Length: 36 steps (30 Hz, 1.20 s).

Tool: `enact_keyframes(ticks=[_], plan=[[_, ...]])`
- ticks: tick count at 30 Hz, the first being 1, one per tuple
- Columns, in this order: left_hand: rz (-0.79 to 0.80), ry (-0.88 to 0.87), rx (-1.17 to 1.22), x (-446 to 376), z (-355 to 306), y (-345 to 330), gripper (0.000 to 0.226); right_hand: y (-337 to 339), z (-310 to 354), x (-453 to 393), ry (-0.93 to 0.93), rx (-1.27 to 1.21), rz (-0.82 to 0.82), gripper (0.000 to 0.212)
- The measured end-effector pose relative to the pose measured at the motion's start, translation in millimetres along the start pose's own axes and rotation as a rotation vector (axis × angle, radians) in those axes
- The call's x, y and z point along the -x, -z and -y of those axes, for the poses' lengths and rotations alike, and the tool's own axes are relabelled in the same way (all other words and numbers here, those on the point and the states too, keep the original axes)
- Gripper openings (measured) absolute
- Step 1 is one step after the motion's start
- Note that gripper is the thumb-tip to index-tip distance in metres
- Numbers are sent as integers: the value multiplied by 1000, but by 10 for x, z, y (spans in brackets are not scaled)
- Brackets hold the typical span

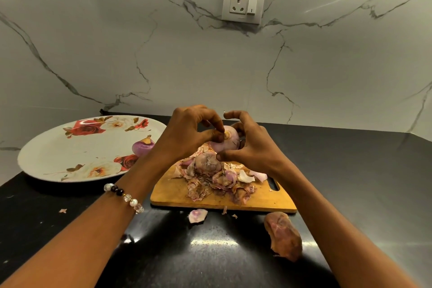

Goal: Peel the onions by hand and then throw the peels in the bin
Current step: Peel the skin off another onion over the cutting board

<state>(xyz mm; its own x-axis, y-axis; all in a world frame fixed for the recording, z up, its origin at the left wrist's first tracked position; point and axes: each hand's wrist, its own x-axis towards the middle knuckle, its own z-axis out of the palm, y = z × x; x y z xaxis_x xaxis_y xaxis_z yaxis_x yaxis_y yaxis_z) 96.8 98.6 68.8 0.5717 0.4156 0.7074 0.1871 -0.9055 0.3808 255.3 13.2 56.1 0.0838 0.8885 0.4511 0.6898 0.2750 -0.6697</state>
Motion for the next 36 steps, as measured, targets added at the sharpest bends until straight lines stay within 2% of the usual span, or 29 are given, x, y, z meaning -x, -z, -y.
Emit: enact_keyframes(ticks=[5,12,18,21,24,28,33,36], plan=[[-22,-43,-7,1,46,-48,9,-8,-5,4,44,28,-29,89],[-81,-129,-159,5,70,-177,12,7,-1,0,54,30,-58,97],[9,-16,-201,38,91,-222,16,11,-23,8,11,26,-49,97],[-35,24,-229,43,64,-241,14,-9,-29,1,38,84,-113,91],[-108,74,-259,48,20,-286,18,-60,-9,-5,105,197,-217,74],[-190,124,-158,55,4,-323,15,-113,14,-17,109,211,-319,53],[-233,216,52,63,-24,-313,10,-69,-58,-29,105,234,-340,63],[-272,241,127,50,-19,-250,23,-23,-102,-40,102,217,-352,66]])
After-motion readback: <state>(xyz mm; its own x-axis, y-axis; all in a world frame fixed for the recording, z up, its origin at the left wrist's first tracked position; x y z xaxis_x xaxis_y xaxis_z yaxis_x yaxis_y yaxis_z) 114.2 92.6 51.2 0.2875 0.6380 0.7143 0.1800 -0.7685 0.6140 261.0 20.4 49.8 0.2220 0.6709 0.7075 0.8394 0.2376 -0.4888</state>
